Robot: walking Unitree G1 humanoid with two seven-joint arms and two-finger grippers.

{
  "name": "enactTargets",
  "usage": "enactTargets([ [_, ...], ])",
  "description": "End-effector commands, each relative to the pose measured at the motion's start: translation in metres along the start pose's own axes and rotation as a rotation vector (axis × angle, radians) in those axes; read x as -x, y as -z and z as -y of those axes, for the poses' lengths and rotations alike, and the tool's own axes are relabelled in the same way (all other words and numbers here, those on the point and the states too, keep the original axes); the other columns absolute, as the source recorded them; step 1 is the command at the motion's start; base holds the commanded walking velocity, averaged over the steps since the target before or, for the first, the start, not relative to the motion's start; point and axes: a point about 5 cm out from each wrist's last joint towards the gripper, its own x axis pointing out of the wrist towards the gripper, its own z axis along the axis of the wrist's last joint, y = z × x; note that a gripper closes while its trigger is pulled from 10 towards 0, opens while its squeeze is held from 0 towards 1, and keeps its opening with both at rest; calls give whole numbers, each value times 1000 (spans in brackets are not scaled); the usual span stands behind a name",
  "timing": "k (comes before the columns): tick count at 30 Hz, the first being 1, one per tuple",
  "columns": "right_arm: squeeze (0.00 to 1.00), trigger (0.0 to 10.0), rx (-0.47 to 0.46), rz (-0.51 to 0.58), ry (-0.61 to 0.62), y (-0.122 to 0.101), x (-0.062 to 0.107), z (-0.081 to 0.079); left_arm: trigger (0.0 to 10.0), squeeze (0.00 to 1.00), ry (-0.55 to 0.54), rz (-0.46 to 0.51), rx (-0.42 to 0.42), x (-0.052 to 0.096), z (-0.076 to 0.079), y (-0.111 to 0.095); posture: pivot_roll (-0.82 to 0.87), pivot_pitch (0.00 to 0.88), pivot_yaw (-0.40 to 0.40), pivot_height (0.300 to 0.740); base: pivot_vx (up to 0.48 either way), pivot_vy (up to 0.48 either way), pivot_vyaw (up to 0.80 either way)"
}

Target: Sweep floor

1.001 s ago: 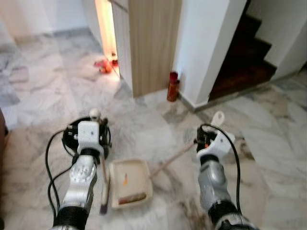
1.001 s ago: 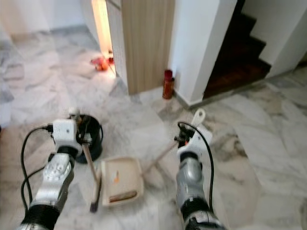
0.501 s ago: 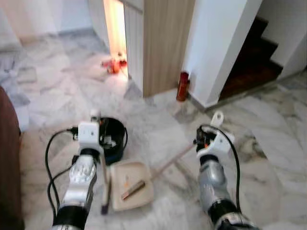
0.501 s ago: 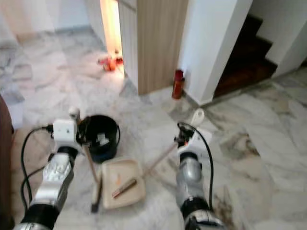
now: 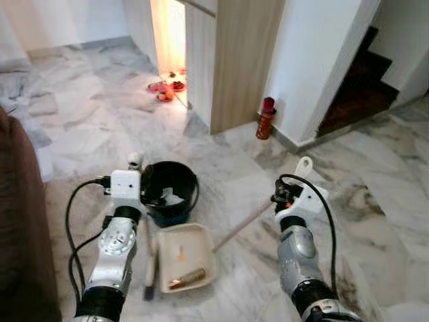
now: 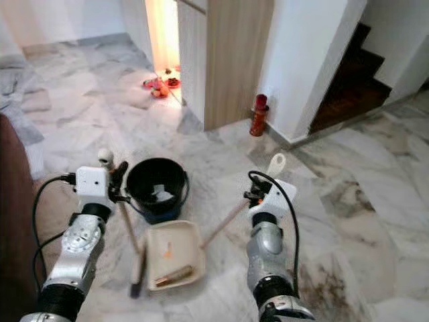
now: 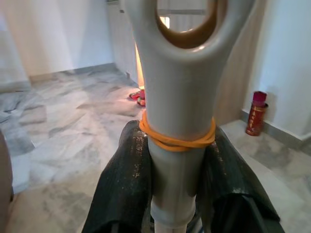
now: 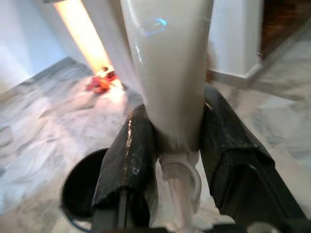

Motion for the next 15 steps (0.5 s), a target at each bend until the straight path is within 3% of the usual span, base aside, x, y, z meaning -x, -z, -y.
enactTargets([
  [1, 0, 10000, -27, 35, 2, -9, -4, -1, 10000, 0, 23, 52, 2, -5, 7, -11, 80, 0, -46, 740, 0, 0, 0],
  [10, 0, 10000, -8, 34, -6, -8, -3, -1, 10000, 0, 31, 48, 3, -4, 9, -9, 78, 0, -44, 740, 0, 0, 0],
  [15, 0, 10000, 1, 38, -12, -9, -3, -1, 10000, 0, 33, 47, 3, -4, 9, -9, 78, 0, -45, 740, 0, 0, 749],
])
